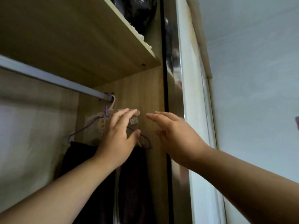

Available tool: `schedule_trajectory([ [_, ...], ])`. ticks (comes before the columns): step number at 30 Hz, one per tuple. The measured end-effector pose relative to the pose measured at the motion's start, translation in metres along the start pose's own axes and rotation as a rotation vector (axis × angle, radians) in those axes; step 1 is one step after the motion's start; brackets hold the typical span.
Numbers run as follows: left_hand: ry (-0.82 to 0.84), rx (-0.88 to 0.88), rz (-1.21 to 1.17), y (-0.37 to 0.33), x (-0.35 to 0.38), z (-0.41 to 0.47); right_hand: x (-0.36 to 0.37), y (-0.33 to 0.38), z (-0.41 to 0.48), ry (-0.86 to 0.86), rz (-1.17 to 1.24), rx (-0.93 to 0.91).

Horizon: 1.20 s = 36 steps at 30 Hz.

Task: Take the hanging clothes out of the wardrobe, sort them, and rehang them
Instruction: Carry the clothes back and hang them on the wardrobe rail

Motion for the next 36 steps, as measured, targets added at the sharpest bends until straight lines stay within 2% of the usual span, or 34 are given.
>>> schedule_trajectory([
  [3, 0.152, 0.170, -0.043, -0.081, 0.025, -0.048, -0.031, -0.020, -0.061, -0.089, -0.078, 0.008],
  [6, 0.326, 0.259, -0.023, -0.150, 0.072, -0.090, -0.051, -0.053, -0.139, -0.053, -0.210, 0.074],
  [8, 0.439, 0.292, -0.016, -0.190, 0.118, -0.121, -0.058, -0.087, -0.203, 0.061, -0.238, 0.200],
  [12, 0.698, 0.182, -0.180, -0.259, 0.227, -0.202, -0.066, -0.153, -0.346, 0.380, -0.289, 0.523],
  [16, 1.000, 0.099, -0.206, -0.329, 0.334, -0.314, -0.098, -0.196, -0.501, 0.696, -0.333, 0.782],
  [21, 1.205, 0.075, -0.260, -0.409, 0.407, -0.415, -0.163, -0.222, -0.648, 0.902, -0.389, 1.057],
  [25, 1.308, 0.008, -0.314, -0.448, 0.439, -0.466, -0.195, -0.235, -0.723, 1.027, -0.394, 1.220],
  [28, 1.403, 0.054, -0.324, -0.462, 0.465, -0.496, -0.203, -0.249, -0.761, 1.063, -0.386, 1.310],
  [36, 1.524, 0.101, -0.415, -0.437, 0.583, -0.514, -0.161, -0.318, -0.813, 1.113, -0.401, 1.493],
])
Point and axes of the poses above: each hand's wrist, its own z-axis towards the middle knuckle, its own x-axis out of the palm, y = z × x, the point moved 5 cm from there along z, towards the middle knuckle, and after that the axes turned 9 degrees about -z, right-handed, at the moved point
